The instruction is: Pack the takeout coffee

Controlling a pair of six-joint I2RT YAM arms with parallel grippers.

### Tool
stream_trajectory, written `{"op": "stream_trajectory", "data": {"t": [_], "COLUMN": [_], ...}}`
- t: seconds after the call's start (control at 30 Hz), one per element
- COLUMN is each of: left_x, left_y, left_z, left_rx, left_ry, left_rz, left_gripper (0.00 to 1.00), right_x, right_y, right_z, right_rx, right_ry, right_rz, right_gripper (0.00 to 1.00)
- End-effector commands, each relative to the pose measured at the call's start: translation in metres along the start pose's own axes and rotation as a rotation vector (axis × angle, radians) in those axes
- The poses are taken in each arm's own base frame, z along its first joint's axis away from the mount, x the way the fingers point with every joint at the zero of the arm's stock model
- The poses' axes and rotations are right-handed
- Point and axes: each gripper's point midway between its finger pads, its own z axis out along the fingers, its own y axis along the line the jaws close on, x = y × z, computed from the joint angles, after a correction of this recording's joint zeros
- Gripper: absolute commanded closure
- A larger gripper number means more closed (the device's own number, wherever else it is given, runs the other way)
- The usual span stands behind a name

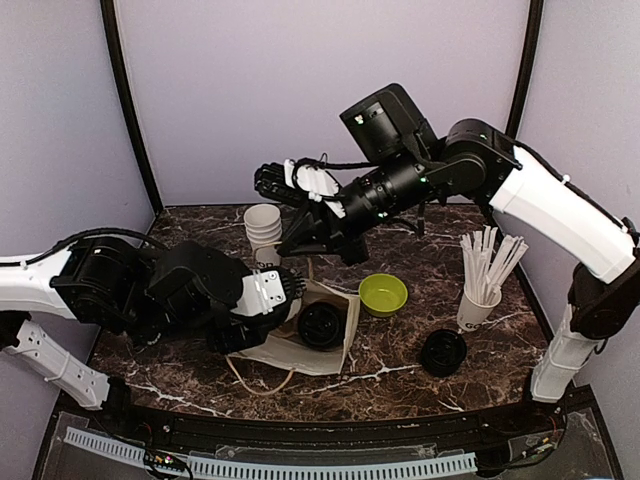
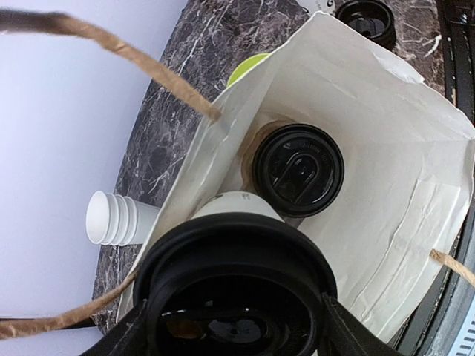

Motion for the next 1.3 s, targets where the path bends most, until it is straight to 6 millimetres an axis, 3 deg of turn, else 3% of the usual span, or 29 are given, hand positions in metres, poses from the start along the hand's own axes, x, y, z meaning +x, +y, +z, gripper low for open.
{"op": "stream_trajectory", "data": {"t": [0.0, 0.27, 0.67, 0.83, 1.27], "left_x": [0.008, 0.016, 0.028, 0.022, 0.044], "left_y": [-0.009, -0.032, -0.025, -0.025, -0.025], "left_z": [-0.005, -0.001, 0.019, 0.033, 0.059], "left_rx": [-0.014, 0.072, -0.049, -0.048, 0.001], "left_ry": [0.028, 0.031, 0.074, 0.063, 0.156], "left_rz": [0.101, 0.213, 0.387, 0.405, 0.450], "left_gripper": [0.52, 0.53, 0.53, 0.52, 0.53], "right_x": [-0.002, -0.001, -0.008, -0.010, -0.012], "right_y": [0.011, 0.016, 0.026, 0.029, 0.032], "right_z": [-0.003, -0.002, -0.009, -0.010, -0.010], "right_rx": [-0.023, -0.048, -0.090, -0.107, -0.127], "right_ry": [-0.012, -0.012, -0.034, -0.041, -0.048], "right_rz": [0.000, -0.008, -0.025, -0.029, -0.032], "right_gripper": [1.00, 1.00, 1.00, 1.00, 1.00]}}
